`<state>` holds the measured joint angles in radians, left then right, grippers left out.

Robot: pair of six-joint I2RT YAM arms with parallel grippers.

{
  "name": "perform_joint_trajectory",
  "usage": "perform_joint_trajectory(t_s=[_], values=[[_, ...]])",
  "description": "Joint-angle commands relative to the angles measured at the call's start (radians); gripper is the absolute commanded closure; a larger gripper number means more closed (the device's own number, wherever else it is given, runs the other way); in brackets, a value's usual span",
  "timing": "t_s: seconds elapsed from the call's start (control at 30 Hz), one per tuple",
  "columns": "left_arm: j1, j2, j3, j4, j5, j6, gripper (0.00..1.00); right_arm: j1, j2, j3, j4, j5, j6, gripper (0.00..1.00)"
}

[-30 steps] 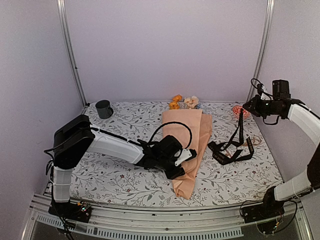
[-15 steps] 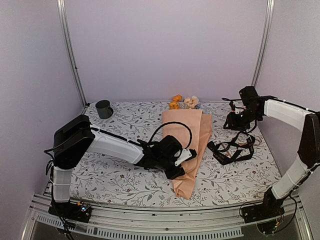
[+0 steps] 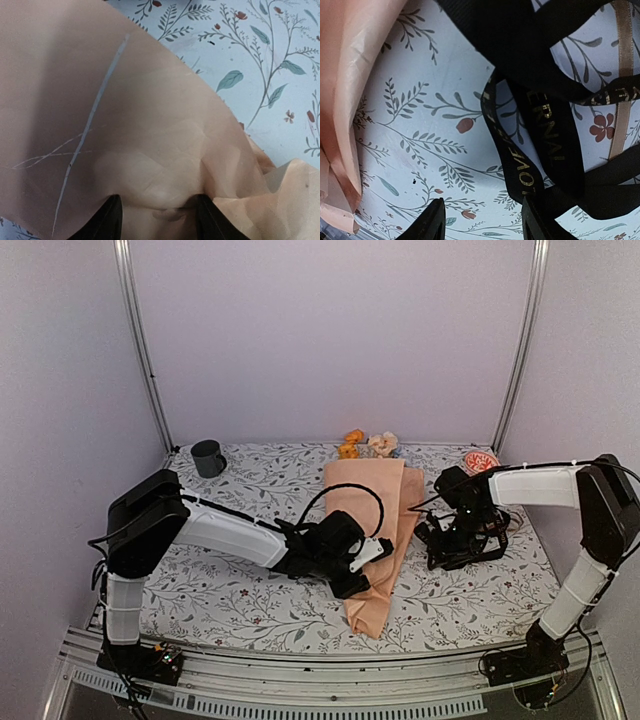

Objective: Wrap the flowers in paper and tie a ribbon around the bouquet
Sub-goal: Pick up the ribbon from the center of the board.

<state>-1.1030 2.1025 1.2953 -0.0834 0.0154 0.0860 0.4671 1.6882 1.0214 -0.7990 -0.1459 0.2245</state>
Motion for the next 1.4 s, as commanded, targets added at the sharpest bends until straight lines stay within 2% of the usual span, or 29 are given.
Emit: perform_joint_trajectory(t_s=[0.0,0.23,0.37,0.6,0.67,0.77,0.87,0.97,1.17,1.27,1.37], values=[[-0.017,0.051,-0.033,-0.126,0.048,0.006,0.49,0.010,-0.005,-0.017,-0.017,0.034,0.017,0.47],[-0.016,0.047,-0.035,-0.130,0.047,0.006,0.49,0.005,-0.049,0.050,-0.050,0.060,0.031,0.40],[-0.016,0.047,-0.039,-0.128,0.047,0.003,0.49,-0.040,-0.064,0.043,-0.044,0.063,0.054,0.39],[-0.016,0.050,-0.038,-0.127,0.047,0.003,0.49,-0.044,-0.002,-0.005,0.001,0.021,0.041,0.38],[-0.017,0.050,-0.037,-0.127,0.048,0.004,0.49,-0.043,0.020,-0.013,0.010,-0.006,0.032,0.43],[-0.016,0.050,-0.037,-0.128,0.046,0.004,0.49,-0.044,0.047,-0.021,0.019,-0.041,0.026,0.55],[-0.016,0.050,-0.037,-0.129,0.049,0.004,0.49,-0.042,0.052,-0.029,0.025,-0.078,0.019,0.72],[-0.016,0.050,-0.036,-0.131,0.047,0.004,0.49,-0.041,0.030,-0.026,0.029,-0.177,0.006,0.97],[-0.017,0.051,-0.039,-0.131,0.045,0.004,0.49,-0.041,-0.149,0.026,0.084,-0.552,-0.021,0.99],[-0.016,0.051,-0.040,-0.130,0.047,0.004,0.49,-0.042,-0.208,0.039,0.072,-0.618,0.005,0.99],[-0.016,0.050,-0.041,-0.129,0.047,0.004,0.49,-0.027,-0.220,-0.035,0.073,-0.654,0.043,0.99]])
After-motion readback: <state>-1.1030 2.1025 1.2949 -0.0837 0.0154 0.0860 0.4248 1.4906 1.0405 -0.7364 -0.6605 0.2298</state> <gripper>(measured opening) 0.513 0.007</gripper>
